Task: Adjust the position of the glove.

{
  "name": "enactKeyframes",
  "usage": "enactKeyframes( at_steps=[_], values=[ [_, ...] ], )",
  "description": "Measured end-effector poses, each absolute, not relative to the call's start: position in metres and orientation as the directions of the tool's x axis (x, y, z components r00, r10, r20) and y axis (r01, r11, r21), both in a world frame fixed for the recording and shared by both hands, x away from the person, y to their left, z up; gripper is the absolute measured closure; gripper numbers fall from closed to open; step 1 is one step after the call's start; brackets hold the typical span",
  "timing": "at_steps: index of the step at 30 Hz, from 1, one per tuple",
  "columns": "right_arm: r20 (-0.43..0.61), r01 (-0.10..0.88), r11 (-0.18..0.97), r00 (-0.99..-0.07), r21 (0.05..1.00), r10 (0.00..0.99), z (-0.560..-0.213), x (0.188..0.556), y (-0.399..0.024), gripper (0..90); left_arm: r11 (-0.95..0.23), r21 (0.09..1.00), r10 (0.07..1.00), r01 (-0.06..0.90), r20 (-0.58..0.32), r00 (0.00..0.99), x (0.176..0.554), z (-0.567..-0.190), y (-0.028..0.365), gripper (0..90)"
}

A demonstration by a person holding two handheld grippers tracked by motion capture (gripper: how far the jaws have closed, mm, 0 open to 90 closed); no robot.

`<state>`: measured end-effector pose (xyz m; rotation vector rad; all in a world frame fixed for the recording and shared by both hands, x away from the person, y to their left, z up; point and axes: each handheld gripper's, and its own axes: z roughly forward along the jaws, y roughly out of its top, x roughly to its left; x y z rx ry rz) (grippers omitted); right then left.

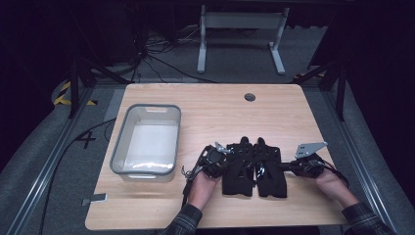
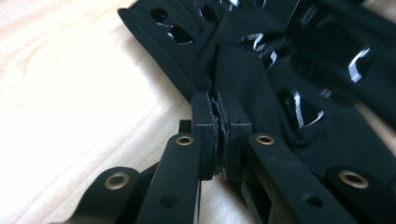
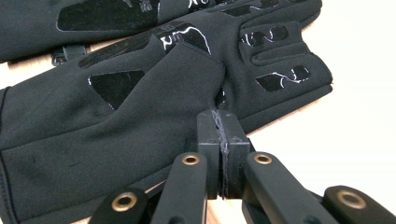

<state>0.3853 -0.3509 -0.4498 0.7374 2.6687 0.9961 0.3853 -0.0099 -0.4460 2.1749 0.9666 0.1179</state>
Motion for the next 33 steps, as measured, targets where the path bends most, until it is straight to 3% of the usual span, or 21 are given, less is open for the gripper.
enactKeyframes(
  at_steps=[14, 33],
  values=[
    [0.0, 0.378, 0.647, -0.863, 0.662, 0.505, -0.45, 0.387, -0.343, 89.7, -0.332, 0.775, 0.581, 0.538, -0.281, 0.764, 0.389, -0.417, -0.014, 87.0],
    [0.007, 0.357, 0.653, -0.88, 0.667, 0.474, -0.452, 0.4, -0.304, 89.8, -0.399, 0.782, 0.494, 0.478, -0.256, 0.831, 0.409, -0.399, -0.04, 86.9]
  ],
)
